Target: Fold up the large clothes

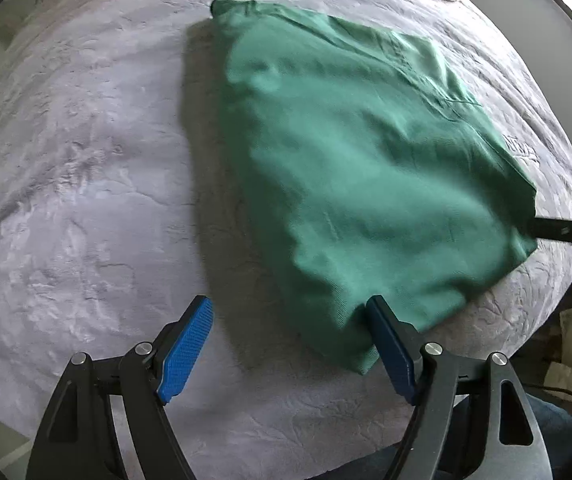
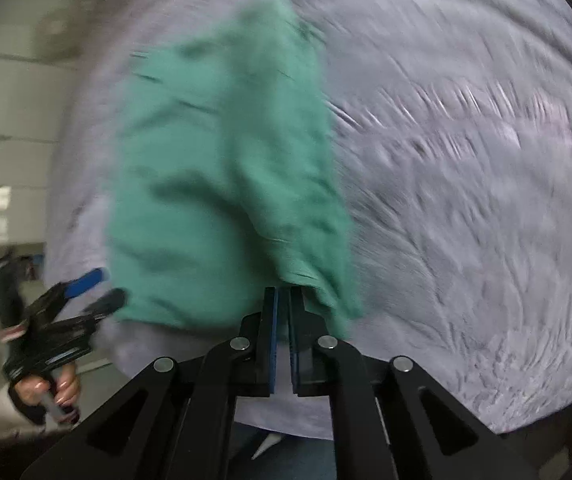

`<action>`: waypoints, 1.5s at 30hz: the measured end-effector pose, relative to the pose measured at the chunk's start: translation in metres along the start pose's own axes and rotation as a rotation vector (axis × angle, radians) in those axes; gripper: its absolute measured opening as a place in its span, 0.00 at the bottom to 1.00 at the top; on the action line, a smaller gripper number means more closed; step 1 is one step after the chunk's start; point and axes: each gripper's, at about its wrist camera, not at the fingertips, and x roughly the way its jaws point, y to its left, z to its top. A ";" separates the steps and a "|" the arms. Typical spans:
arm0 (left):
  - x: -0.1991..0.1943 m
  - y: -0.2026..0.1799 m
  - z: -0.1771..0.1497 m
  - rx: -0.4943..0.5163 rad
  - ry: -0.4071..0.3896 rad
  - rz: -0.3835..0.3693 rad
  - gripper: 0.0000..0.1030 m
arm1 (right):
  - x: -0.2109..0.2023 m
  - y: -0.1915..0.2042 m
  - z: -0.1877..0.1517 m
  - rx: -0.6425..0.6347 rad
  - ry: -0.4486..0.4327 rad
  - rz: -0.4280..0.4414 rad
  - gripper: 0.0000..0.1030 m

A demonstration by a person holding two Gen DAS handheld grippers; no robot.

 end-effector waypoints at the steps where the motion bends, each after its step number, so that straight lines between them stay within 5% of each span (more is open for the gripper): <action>1: 0.000 0.001 0.001 -0.012 0.001 0.000 0.77 | -0.005 0.007 0.001 -0.021 -0.019 -0.003 0.06; 6: -0.004 0.004 0.006 -0.035 -0.002 0.013 0.77 | 0.005 0.008 0.016 0.030 -0.036 -0.084 0.06; 10: -0.009 0.005 0.011 -0.025 -0.005 0.029 0.77 | 0.019 -0.013 0.020 0.136 0.015 -0.061 0.05; 29: -0.023 0.014 0.031 -0.090 -0.011 0.109 0.78 | -0.012 -0.004 0.022 0.125 -0.010 -0.083 0.05; 30: -0.024 0.015 0.032 -0.097 -0.016 0.106 0.81 | -0.015 -0.002 0.023 0.123 -0.014 -0.085 0.05; 31: -0.026 0.015 0.034 -0.104 -0.019 0.107 1.00 | -0.018 0.001 0.025 0.114 -0.019 -0.099 0.05; 35: -0.031 0.016 0.043 -0.127 -0.027 0.131 1.00 | -0.028 0.016 0.037 0.064 -0.030 -0.172 0.05; 36: -0.032 0.016 0.045 -0.135 -0.032 0.132 1.00 | -0.029 0.020 0.039 0.052 -0.033 -0.187 0.07; 38: -0.035 0.016 0.049 -0.146 -0.044 0.142 1.00 | -0.031 0.030 0.043 0.023 -0.043 -0.224 0.35; 39: -0.036 0.016 0.050 -0.151 -0.050 0.154 1.00 | -0.031 0.035 0.045 0.010 -0.051 -0.242 0.75; 40: -0.037 0.016 0.051 -0.154 -0.053 0.157 1.00 | -0.031 0.039 0.046 -0.002 -0.062 -0.249 0.96; 45: -0.036 0.017 0.053 -0.163 -0.046 0.173 1.00 | -0.034 0.056 0.051 -0.051 -0.103 -0.309 0.96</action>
